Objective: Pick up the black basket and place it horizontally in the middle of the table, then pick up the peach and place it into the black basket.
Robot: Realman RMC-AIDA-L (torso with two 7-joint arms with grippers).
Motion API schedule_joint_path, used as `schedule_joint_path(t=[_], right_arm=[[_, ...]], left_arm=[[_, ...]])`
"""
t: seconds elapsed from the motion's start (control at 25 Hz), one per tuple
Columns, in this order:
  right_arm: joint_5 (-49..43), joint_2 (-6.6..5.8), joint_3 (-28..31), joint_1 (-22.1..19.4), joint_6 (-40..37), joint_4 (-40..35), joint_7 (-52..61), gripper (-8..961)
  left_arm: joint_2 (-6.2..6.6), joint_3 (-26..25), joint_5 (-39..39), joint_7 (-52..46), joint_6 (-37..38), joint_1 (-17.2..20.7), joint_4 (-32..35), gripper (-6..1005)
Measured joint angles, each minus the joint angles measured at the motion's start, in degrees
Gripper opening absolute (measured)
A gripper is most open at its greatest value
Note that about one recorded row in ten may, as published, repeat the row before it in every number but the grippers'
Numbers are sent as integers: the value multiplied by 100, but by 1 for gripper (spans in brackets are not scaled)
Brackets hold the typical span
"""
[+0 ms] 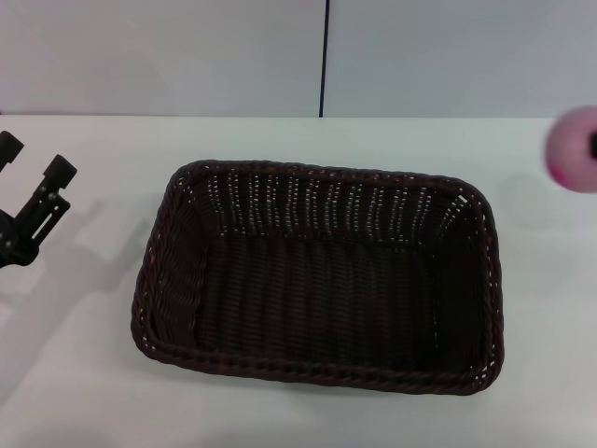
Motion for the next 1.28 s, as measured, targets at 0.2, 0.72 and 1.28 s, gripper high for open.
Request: schedule_joint_path(t=[0.2,0.72,1.28], right_arm=[[728,229,-724,167,-233,-194,27,215],[1203,286,-1911,532,1012,1639,-786,329],[3024,351,-973,-621,1006,2313,-2868,723]], left_arm=[[1,-1,0,-19,12,-25,-4,712],[3,-3,0,-80,40,33,-164,712],[-2,-510,-10,109,102,-61,-431,712]])
